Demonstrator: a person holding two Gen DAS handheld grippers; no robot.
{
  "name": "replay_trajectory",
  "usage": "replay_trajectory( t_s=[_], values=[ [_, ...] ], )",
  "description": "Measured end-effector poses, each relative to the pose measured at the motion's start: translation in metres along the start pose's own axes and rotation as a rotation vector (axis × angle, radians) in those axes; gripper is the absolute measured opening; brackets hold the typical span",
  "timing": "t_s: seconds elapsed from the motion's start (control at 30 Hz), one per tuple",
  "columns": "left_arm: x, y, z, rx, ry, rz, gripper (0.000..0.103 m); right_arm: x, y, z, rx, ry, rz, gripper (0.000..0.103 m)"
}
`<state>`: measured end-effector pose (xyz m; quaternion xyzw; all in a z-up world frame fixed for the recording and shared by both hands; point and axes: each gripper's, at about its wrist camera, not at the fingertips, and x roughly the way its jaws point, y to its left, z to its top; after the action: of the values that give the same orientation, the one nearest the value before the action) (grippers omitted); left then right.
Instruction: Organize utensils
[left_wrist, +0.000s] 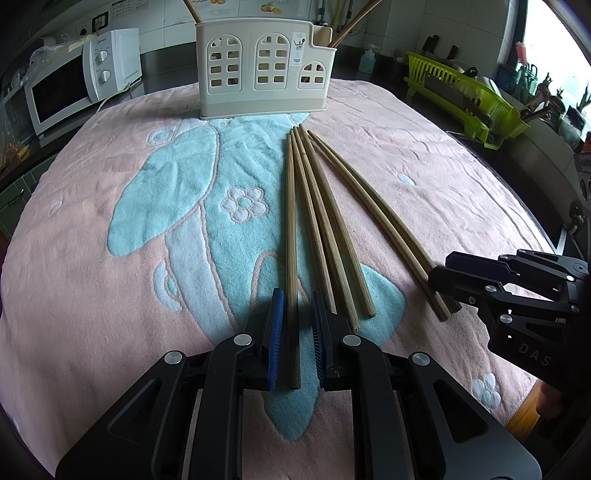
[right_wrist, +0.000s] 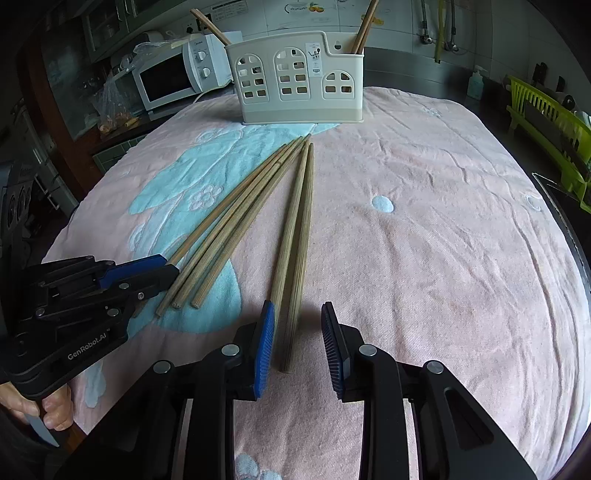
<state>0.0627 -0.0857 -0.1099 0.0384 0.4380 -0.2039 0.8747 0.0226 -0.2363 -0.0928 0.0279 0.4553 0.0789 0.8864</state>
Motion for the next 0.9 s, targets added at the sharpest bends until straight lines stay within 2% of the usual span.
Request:
replay_trajectory(
  t_s=[0.9],
  values=[
    [-0.0004, -0.0002, 0.0002, 0.001, -0.001, -0.002, 0.015, -0.0022, -0.0030, -0.0006, 0.015, -0.008, 0.007, 0.025]
  ],
)
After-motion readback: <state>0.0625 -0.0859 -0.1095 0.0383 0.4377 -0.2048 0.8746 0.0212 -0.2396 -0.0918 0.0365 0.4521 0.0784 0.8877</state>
